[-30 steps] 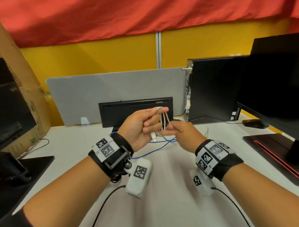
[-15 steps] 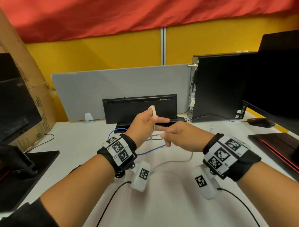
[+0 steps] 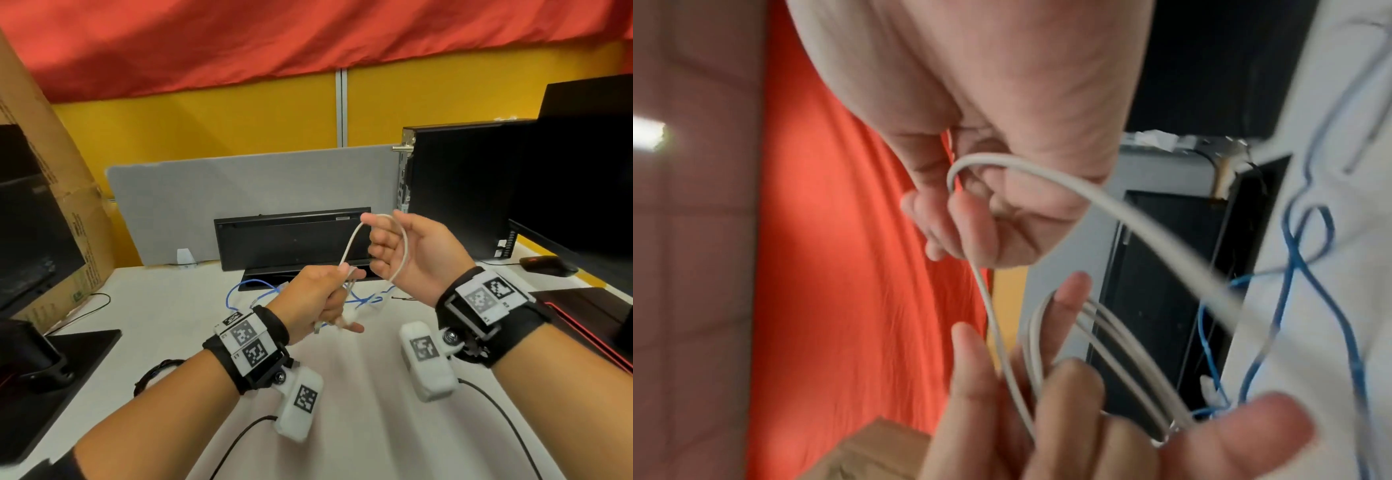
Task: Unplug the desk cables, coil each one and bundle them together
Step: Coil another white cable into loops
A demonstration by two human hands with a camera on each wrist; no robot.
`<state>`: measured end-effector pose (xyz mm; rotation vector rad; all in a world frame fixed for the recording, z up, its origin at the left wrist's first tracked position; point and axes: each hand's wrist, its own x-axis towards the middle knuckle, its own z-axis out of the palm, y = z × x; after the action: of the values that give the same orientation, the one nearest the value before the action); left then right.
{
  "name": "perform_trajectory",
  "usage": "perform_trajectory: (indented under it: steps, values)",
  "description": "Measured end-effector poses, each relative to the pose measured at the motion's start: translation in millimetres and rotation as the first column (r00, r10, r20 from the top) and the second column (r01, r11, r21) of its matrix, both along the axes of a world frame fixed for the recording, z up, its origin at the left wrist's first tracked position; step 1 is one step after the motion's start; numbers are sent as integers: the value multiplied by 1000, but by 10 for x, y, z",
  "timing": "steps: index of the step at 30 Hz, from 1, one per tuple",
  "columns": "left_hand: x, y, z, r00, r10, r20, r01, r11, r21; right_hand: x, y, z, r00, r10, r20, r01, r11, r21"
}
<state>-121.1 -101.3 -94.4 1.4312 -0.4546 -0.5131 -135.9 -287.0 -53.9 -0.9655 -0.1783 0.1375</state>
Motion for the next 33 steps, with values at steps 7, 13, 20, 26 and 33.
perform_trajectory:
  steps: [7, 13, 20, 26, 33]
  values:
    - [-44, 15, 2, 978, 50, -202, -79, 987, -137, 72, -162, -71, 989, -121, 79, 121, 993, 4]
    - [-77, 4, 72, 935, 13, -353, -88, 976, -197, 41, -184, -148, 975, -183, 123, 151, 962, 227]
    - [-104, 30, -11, 902, 72, -425, -166, 968, -188, 39, -223, -397, 832, -476, 285, 439, 251, -863]
    - [-129, -32, -69, 900, 202, -386, -258, 961, -97, -238, 41, -429, 641, -338, 690, 741, 34, -671]
    - [-282, -165, -59, 971, 148, -188, -145, 989, 31, -456, 399, -442, 812, -49, 581, 582, 125, -803]
